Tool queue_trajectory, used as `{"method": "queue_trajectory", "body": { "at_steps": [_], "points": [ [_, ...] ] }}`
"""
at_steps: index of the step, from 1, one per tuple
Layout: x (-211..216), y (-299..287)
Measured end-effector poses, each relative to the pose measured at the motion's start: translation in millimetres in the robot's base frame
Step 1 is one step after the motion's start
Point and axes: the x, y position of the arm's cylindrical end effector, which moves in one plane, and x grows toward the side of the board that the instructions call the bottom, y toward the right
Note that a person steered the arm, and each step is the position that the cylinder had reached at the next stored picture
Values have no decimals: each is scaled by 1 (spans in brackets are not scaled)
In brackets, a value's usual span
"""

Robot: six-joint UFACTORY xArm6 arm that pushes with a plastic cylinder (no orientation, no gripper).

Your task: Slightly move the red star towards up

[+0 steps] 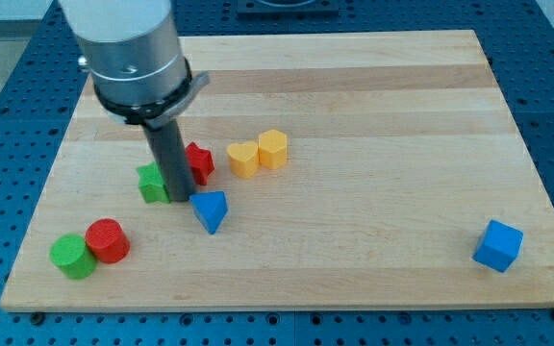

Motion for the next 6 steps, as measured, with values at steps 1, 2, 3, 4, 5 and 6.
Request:
{"method": "queue_trajectory", "body": {
  "at_steps": [1, 2, 3, 4, 5, 6],
  "points": [
    [8, -20],
    [23, -30],
    [19, -9],
    [-20, 23],
    [-59, 18],
    [-56, -7]
  ]
}}
